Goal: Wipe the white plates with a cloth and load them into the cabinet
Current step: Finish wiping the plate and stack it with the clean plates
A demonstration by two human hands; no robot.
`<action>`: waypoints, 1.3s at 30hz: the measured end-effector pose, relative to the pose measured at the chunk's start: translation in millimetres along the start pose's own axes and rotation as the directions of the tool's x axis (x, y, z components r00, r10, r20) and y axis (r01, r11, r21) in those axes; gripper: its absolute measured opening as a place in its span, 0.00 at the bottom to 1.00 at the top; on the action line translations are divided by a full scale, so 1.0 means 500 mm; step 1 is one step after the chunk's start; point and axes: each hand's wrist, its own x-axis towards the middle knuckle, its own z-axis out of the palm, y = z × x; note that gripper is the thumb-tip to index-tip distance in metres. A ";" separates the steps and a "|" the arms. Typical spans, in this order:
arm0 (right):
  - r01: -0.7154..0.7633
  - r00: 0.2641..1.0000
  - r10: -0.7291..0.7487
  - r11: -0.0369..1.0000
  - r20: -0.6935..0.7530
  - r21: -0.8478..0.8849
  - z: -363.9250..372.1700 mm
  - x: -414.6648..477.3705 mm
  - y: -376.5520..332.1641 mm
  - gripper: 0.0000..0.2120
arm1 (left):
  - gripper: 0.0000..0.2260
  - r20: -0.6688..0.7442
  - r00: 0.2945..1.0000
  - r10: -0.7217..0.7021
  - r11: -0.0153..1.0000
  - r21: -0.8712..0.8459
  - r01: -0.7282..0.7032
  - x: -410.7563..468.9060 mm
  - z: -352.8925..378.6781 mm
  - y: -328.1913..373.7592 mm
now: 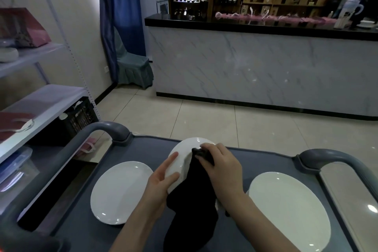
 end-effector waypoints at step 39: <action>0.070 0.947 -0.060 0.997 0.315 -0.022 0.079 -0.008 -0.004 0.28 | 0.19 0.021 1.000 0.021 0.978 -0.209 -0.016 -0.009 0.012 0.028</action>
